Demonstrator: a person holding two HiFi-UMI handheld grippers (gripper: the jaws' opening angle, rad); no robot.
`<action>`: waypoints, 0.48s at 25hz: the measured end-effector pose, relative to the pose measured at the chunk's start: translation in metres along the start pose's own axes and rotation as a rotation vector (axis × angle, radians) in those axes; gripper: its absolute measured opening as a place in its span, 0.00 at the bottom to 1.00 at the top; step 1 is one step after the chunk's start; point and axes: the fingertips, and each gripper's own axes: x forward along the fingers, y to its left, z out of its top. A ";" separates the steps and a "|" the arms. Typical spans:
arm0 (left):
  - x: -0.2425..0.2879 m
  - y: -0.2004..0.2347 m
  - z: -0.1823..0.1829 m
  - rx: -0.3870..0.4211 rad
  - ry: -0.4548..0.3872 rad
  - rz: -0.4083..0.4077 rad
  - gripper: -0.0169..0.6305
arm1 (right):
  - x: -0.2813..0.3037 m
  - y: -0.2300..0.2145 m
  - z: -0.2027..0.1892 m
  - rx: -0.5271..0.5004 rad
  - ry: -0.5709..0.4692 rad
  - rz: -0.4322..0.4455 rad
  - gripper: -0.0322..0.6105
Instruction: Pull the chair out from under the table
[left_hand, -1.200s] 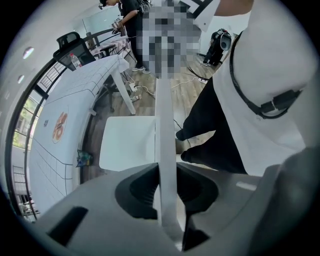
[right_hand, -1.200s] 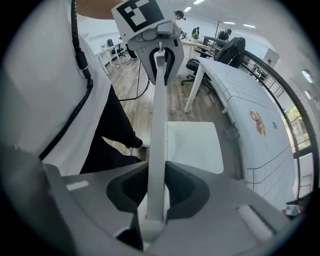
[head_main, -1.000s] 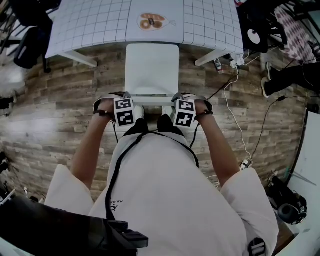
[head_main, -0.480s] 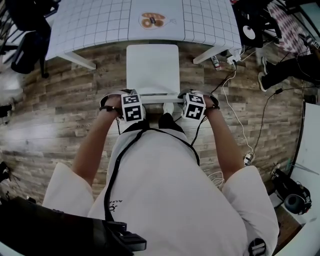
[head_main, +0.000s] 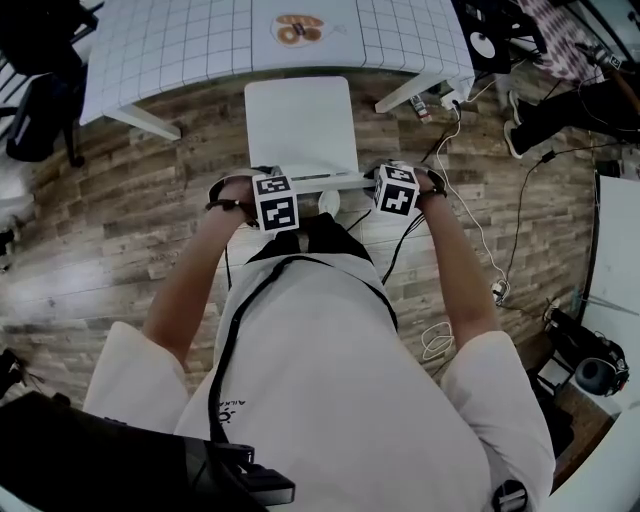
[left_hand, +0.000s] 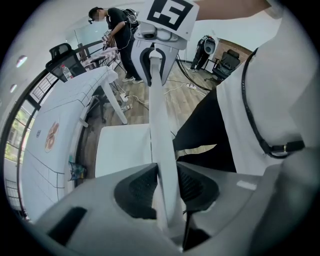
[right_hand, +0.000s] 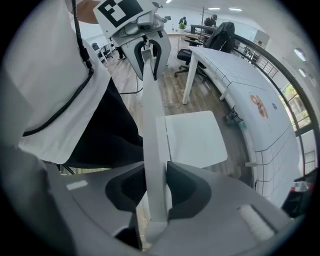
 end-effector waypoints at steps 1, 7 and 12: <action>0.000 0.000 0.000 -0.001 -0.004 -0.002 0.18 | 0.000 0.000 0.000 0.004 0.005 0.004 0.21; -0.001 0.001 0.000 0.011 0.001 -0.001 0.18 | -0.001 -0.001 0.001 0.010 0.013 0.014 0.21; 0.000 0.001 0.001 0.003 0.009 -0.001 0.18 | 0.000 -0.001 -0.001 -0.003 0.004 0.015 0.21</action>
